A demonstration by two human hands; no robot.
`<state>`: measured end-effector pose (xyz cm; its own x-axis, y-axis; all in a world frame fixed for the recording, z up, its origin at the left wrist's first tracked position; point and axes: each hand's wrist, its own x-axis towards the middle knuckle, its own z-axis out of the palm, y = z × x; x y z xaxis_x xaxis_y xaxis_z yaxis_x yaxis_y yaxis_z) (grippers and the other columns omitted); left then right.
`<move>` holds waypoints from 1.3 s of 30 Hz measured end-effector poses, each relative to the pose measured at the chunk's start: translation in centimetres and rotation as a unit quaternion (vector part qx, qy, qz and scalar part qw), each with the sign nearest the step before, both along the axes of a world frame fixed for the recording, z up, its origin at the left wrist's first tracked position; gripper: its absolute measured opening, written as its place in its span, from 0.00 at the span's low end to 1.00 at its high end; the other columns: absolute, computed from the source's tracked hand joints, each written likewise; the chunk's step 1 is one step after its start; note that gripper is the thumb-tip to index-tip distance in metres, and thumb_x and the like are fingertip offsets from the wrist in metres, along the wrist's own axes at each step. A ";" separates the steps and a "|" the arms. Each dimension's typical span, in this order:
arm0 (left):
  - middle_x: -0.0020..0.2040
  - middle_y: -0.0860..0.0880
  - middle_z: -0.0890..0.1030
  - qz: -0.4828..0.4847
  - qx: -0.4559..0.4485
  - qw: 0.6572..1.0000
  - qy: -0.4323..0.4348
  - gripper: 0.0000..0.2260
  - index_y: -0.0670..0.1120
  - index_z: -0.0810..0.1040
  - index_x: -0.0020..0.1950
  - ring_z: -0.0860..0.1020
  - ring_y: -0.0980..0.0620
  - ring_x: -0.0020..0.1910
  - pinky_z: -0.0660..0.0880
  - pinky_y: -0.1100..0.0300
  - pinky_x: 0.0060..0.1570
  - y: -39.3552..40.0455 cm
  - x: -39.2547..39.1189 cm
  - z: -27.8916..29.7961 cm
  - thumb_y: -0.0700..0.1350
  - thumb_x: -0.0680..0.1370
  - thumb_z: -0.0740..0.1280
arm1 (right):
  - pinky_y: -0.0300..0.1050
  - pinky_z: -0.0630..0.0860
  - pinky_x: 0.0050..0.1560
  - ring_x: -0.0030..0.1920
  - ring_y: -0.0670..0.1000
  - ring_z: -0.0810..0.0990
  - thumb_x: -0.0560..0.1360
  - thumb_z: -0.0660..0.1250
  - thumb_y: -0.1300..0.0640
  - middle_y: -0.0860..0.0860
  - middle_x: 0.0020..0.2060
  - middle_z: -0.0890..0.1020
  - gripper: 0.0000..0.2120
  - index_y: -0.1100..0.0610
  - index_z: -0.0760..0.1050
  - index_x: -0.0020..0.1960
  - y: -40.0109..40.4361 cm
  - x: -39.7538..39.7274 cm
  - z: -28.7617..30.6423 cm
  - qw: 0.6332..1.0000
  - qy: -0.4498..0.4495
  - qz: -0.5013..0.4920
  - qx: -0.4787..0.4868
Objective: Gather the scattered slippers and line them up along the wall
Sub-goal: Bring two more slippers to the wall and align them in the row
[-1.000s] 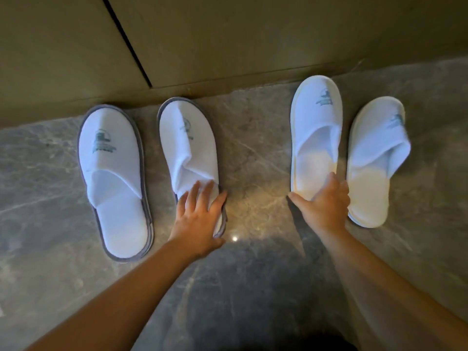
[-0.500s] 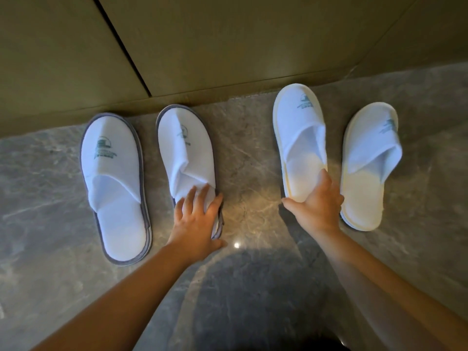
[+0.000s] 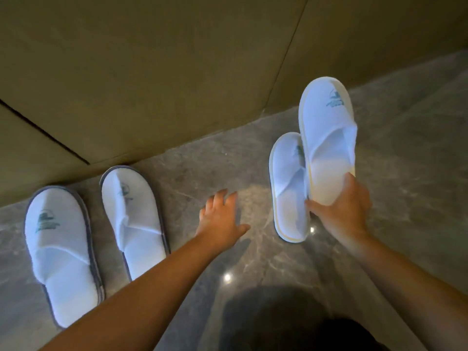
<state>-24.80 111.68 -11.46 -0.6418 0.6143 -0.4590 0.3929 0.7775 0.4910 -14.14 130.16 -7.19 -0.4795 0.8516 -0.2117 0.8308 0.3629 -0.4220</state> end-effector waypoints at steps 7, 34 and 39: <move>0.71 0.42 0.63 0.089 -0.021 0.993 -0.079 0.36 0.45 0.56 0.70 0.62 0.41 0.69 0.63 0.46 0.67 10.1 2.9 -3.6 0.51 0.69 0.71 | 0.61 0.62 0.68 0.68 0.62 0.63 0.60 0.77 0.51 0.62 0.67 0.66 0.45 0.60 0.58 0.70 4.6 4.3 -5.5 0.998 -0.004 -0.047 -0.044; 0.53 0.37 0.80 0.527 0.132 0.828 -0.140 0.13 0.37 0.75 0.53 0.78 0.40 0.50 0.76 0.47 0.50 1.6 1.8 -0.5 0.43 0.72 0.68 | 0.56 0.57 0.67 0.67 0.63 0.60 0.67 0.70 0.46 0.63 0.70 0.61 0.38 0.57 0.58 0.70 1.2 -3.0 -10.3 0.975 -0.066 0.192 -0.090; 0.53 0.38 0.80 0.542 0.202 0.801 -0.151 0.12 0.39 0.75 0.54 0.78 0.40 0.52 0.76 0.45 0.54 -0.2 2.4 0.0 0.42 0.73 0.67 | 0.56 0.64 0.65 0.66 0.61 0.67 0.70 0.68 0.50 0.61 0.65 0.70 0.27 0.59 0.66 0.65 -3.8 -4.9 -8.2 0.938 0.096 0.241 -0.229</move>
<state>-22.45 111.49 -11.49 -0.7961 -0.0924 -0.5981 -0.5905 0.3348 0.7343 -19.06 126.31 -15.41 -0.8517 0.3669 -0.3742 0.5106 0.4202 -0.7502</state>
